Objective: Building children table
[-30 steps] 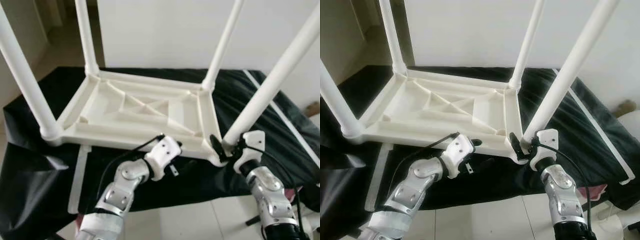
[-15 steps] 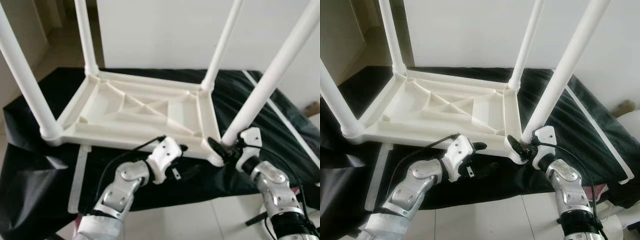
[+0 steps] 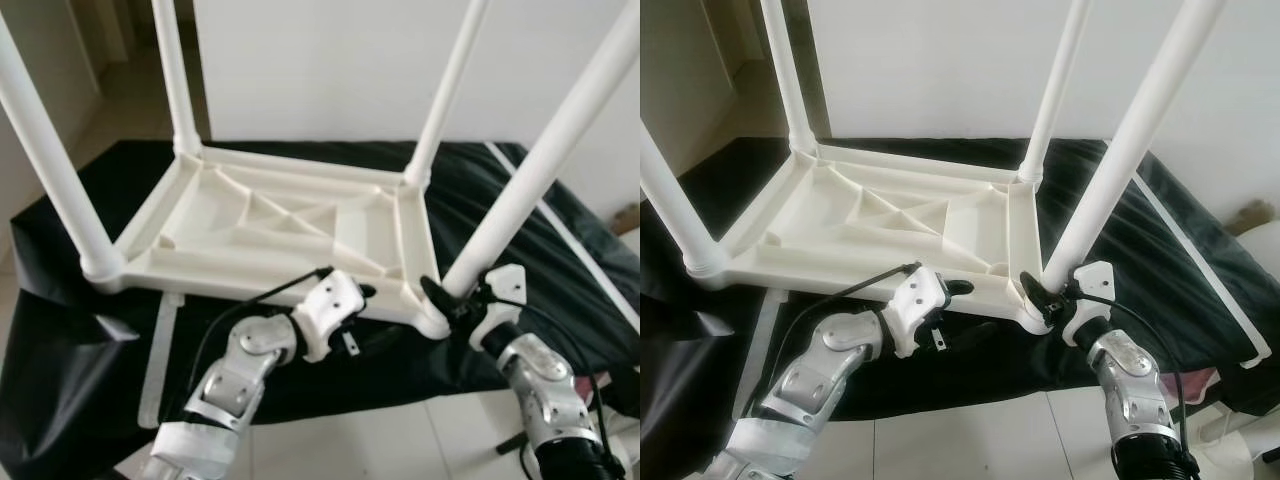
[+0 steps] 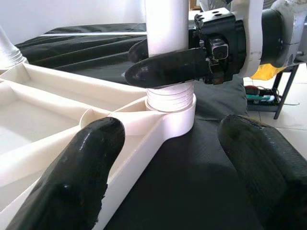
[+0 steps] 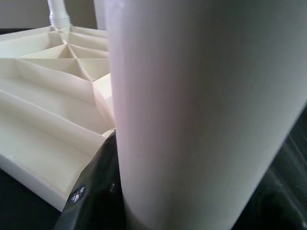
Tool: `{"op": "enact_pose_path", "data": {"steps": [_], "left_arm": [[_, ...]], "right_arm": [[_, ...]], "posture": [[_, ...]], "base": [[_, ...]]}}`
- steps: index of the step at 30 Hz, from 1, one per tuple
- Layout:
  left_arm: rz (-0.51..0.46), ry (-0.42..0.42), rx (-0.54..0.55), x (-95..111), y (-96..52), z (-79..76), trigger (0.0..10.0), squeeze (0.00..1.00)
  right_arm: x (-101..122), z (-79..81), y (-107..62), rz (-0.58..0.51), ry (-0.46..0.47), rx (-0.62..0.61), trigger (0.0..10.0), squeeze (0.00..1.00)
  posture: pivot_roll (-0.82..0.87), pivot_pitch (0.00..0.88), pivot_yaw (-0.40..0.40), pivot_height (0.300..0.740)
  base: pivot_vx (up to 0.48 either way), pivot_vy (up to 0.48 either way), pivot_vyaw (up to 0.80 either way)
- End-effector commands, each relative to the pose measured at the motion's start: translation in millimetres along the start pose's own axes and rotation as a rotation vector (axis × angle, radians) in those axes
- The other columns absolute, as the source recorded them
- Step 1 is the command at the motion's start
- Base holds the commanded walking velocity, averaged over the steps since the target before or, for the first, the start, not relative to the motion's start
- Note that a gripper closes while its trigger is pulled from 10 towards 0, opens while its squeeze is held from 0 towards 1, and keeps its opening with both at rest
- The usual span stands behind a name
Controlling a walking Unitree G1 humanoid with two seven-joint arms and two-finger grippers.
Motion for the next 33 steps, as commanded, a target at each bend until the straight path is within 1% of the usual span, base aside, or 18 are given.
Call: {"op": "enact_pose_path", "data": {"steps": [1,2,3,4,5,6,7,9,10,11,18,19,20,22,27,33], "left_arm": [[0.005,0.014,0.002,0,2.9,0.5,10.0,0.0],[0.006,0.016,0.004,-1,3.3,0.9,10.0,0.0],[0.006,0.016,0.004,-1,3.3,0.9,10.0,0.0],[0.007,0.018,0.007,-1,3.6,1.5,10.0,0.0],[0.007,0.018,0.007,-1,3.6,1.5,10.0,0.0],[0.006,0.016,0.009,-1,3.7,2.2,10.0,0.0],[0.006,0.016,0.009,-1,3.7,2.2,10.0,0.0],[0.003,0.015,0.012,0,3.9,3.2,10.0,0.0],[0.003,0.015,0.012,0,3.9,3.2,10.0,0.0],[0.003,0.017,0.013,0,4.4,3.2,10.0,0.0],[0.003,0.017,0.013,0,4.4,3.2,10.0,0.0],[0.003,0.023,0.027,0,4.1,6.5,10.0,0.0],[0.003,0.023,0.027,0,4.1,6.5,10.0,0.0],[-0.005,0.022,0.043,3,2.7,11.2,10.0,0.0],[-0.006,0.028,0.048,4,2.2,12.3,10.0,0.0],[-0.014,0.019,0.047,5,2.1,8.5,10.0,0.0]], "right_arm": [[-14,-1.6,-4.0,0.044,0.018,-0.066,10.0,0.0],[-14,-3.5,-3.5,0.037,0.013,-0.134,10.0,0.0],[-14,-3.5,-3.5,0.037,0.013,-0.134,10.0,0.0],[-14,-4.4,-2.8,0.022,0.019,-0.201,10.0,0.0],[-14,-4.4,-2.8,0.022,0.019,-0.201,10.0,0.0],[-16,-5.6,-1.9,0.015,0.035,-0.276,10.0,0.0],[-16,-5.6,-1.9,0.015,0.035,-0.276,10.0,0.0],[-19,-2.5,0.5,-0.017,0.083,-0.417,10.0,0.0],[-19,-2.5,0.5,-0.017,0.083,-0.417,10.0,0.0],[-20,0.6,1.4,-0.029,0.108,-0.478,10.0,0.0],[-20,0.6,1.4,-0.029,0.108,-0.478,10.0,0.0],[-20,8.0,5.6,-0.06,0.15,-0.563,10.0,0.0],[-20,8.0,5.6,-0.06,0.15,-0.563,10.0,0.0],[-16,13.2,9.2,-0.088,0.183,-0.611,10.0,0.0],[-11,12.1,7.6,-0.101,0.18,-0.625,10.0,0.0],[-7,4.4,2.2,-0.112,0.153,-0.644,10.0,0.0]], "posture": [[0.05,0.0,-0.034,0.74],[0.05,0.0,-0.031,0.74],[0.05,0.0,-0.031,0.74],[0.05,0.0,-0.03,0.74],[0.05,0.0,-0.03,0.74],[0.05,0.0,-0.029,0.74],[0.05,0.0,-0.029,0.74],[0.04,0.0,-0.027,0.74],[0.04,0.0,-0.027,0.74],[0.05,0.0,-0.025,0.74],[0.05,0.0,-0.025,0.74],[0.06,0.0,-0.042,0.74],[0.06,0.0,-0.042,0.74],[0.06,0.0,-0.046,0.74],[0.07,0.0,-0.047,0.74],[0.07,0.0,-0.049,0.74]], "base": [[0.0,0.0,0.0],[0.0,0.0,0.0],[0.0,0.0,0.0],[0.0,0.0,0.0],[0.0,0.0,0.0],[0.0,0.0,0.0],[0.0,0.0,0.0],[0.0,0.0,0.0],[0.0,0.0,0.0],[0.0,0.0,0.0],[0.0,0.0,0.0],[0.0,0.0,0.0],[0.0,0.0,0.0],[0.0,0.0,0.0],[0.0,0.0,0.0],[0.0,0.0,0.0]]}}
Point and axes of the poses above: a point about 5 cm out from each wrist's last joint towards the gripper, its own y axis pointing out of the wrist towards the gripper, its own x axis along the axis of the wrist's last joint, z = x × y, the point moved 3 cm from there along y, pointing out of the wrist towards the gripper, and after that the axes turned 11 degrees about y, right-handed, at the moved point
